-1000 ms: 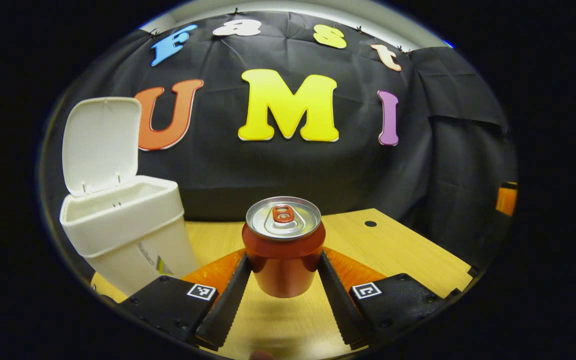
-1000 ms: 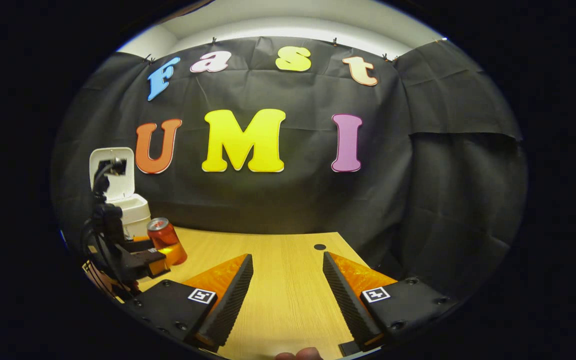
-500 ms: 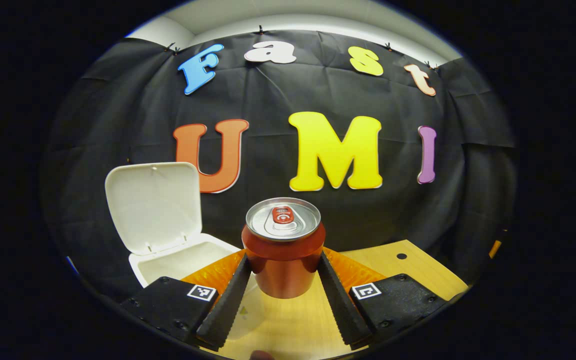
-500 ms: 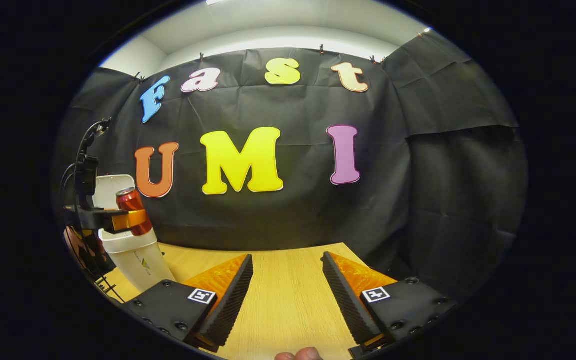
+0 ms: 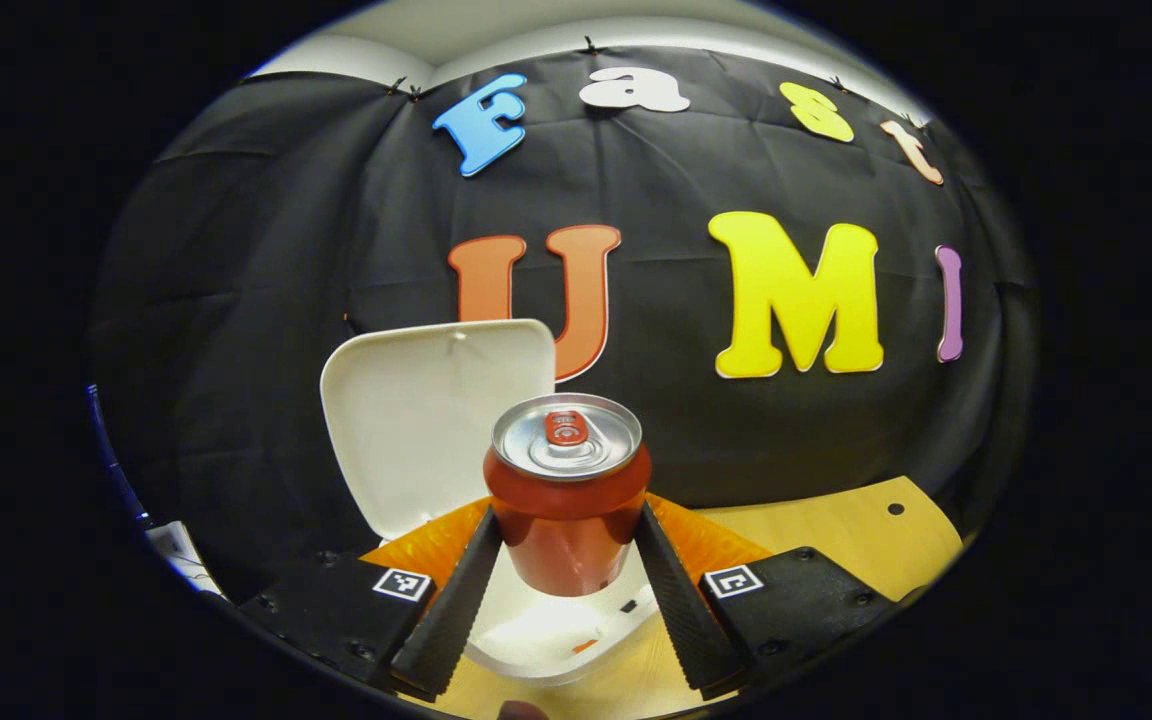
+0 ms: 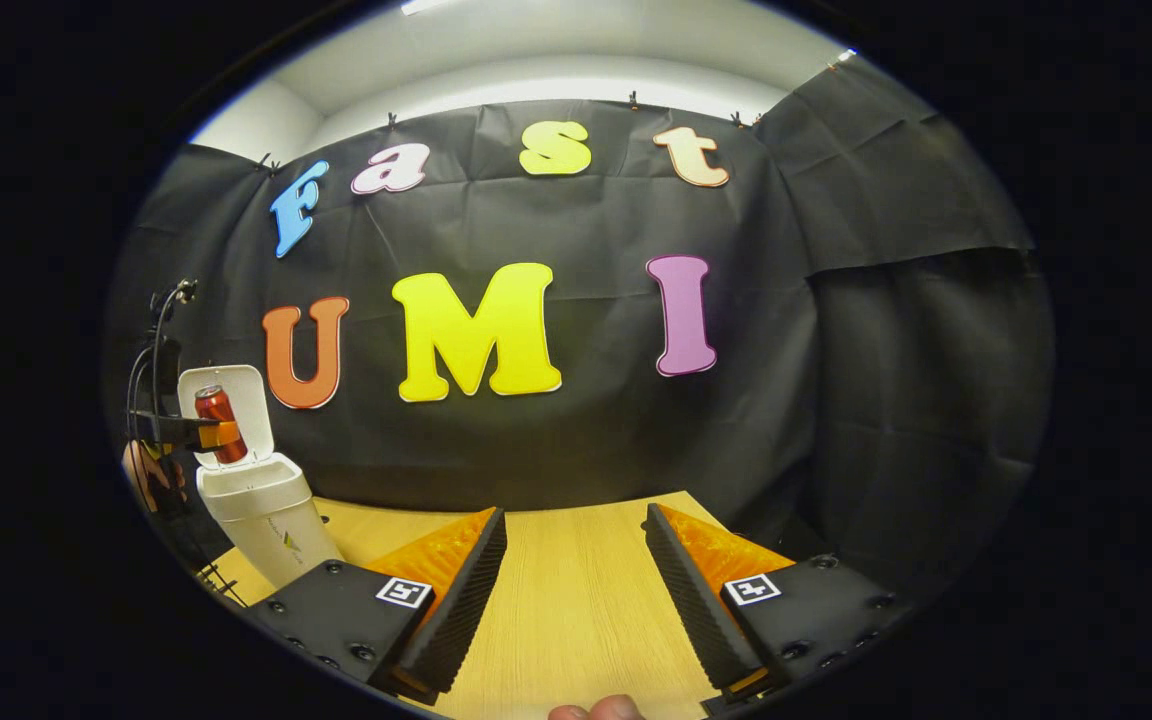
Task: Press the lid of the desktop garbage bin to open it, pick up the crumpled paper on the desktop and throw it into the bin, then pick up the pop can on the desktop and drop it into the bin, and finally close the garbage bin lid.
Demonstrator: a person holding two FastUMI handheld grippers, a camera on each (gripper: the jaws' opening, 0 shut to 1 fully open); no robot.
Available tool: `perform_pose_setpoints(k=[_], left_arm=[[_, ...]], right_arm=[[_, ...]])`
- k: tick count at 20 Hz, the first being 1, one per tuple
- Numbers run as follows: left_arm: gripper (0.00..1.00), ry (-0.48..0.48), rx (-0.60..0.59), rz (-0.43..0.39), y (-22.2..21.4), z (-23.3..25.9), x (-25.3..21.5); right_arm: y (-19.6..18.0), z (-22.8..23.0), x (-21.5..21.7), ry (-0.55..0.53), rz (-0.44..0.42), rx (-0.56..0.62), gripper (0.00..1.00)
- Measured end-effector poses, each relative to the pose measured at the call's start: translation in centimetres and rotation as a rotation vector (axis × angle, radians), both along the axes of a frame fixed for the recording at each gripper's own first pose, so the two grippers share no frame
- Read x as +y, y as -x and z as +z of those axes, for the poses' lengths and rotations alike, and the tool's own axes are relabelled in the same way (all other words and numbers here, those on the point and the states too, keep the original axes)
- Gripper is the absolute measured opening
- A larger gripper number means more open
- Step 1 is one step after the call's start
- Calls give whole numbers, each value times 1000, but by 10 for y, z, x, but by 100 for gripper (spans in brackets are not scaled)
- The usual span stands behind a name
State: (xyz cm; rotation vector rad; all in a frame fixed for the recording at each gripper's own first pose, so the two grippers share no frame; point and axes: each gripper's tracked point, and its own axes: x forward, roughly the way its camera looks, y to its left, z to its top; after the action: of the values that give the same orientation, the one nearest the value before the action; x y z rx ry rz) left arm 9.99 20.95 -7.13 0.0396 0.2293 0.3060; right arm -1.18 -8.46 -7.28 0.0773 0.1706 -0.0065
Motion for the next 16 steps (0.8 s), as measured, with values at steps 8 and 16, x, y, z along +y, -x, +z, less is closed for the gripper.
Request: perform_pose_setpoints(k=[8,16], left_arm=[[85,16,46,30,-16,-26,14],[88,34,65,46,-15,-39,20]], right_arm=[[-1,-5,16,23,31,20,90],[-3,-8,17,15,29,35,90]])
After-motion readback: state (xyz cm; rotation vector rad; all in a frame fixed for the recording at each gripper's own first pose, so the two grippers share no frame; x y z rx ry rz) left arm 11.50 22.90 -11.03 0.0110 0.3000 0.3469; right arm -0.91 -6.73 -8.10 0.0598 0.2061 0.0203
